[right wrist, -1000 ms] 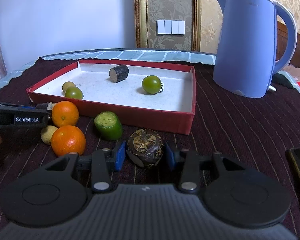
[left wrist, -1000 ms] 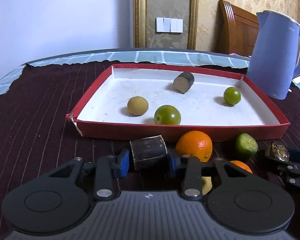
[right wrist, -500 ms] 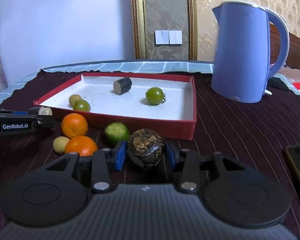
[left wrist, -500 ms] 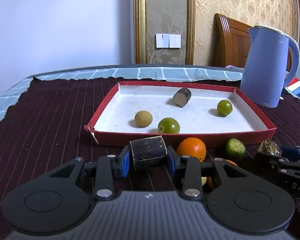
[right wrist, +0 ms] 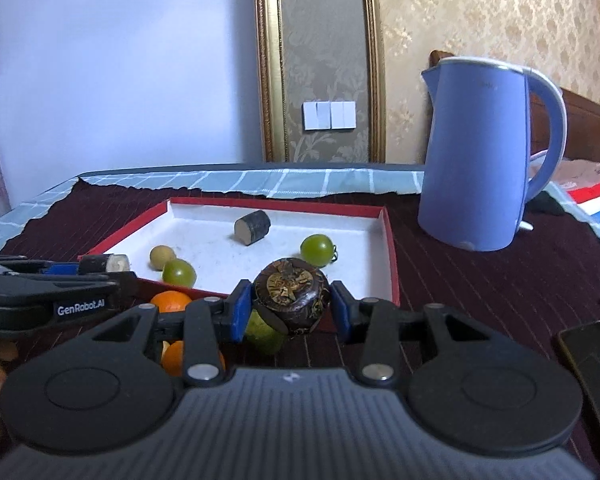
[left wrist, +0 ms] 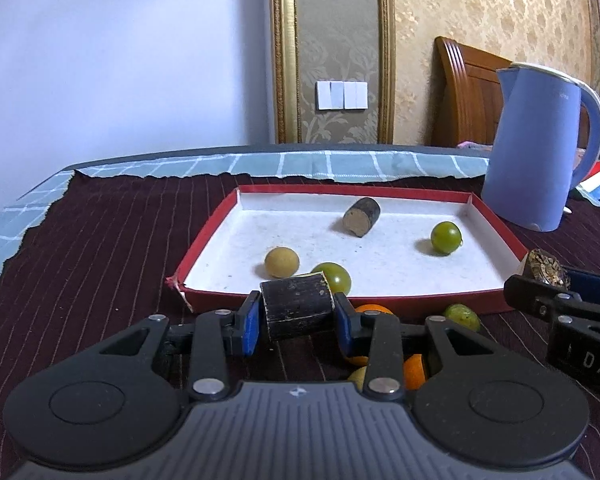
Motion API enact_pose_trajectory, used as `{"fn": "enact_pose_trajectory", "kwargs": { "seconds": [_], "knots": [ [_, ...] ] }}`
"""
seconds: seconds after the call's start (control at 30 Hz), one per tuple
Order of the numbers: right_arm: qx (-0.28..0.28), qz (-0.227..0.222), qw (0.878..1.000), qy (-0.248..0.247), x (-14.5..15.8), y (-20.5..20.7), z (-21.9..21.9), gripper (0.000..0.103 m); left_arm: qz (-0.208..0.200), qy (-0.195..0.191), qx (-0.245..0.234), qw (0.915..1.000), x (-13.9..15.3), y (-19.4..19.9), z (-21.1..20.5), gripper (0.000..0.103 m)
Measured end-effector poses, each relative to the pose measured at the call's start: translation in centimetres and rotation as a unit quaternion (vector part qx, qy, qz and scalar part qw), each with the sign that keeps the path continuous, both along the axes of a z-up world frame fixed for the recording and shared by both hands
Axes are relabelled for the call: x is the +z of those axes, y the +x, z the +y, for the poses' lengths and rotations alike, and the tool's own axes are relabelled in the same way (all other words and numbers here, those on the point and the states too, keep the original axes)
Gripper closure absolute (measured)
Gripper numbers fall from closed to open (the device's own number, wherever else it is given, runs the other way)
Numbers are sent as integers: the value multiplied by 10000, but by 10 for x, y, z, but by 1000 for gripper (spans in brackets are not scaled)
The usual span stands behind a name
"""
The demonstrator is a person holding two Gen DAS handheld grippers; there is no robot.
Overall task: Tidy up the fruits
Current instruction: 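Carry the brown round fruit and dark block over the red tray with both grippers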
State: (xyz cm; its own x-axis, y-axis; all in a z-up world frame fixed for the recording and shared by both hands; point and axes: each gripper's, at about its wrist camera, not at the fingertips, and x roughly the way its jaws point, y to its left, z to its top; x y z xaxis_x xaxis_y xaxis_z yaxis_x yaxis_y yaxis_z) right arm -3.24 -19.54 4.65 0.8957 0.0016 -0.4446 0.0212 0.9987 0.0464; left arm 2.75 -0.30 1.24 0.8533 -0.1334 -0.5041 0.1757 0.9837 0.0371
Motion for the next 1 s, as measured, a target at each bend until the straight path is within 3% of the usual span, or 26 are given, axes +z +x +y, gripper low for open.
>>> {"fn": "enact_pose_trajectory", "kwargs": {
  "seconds": [1.0],
  "knots": [
    [-43,22,10000,53,5,17,-3,63,33,125,49,9999,-1,9,-10,66]
  ]
}}
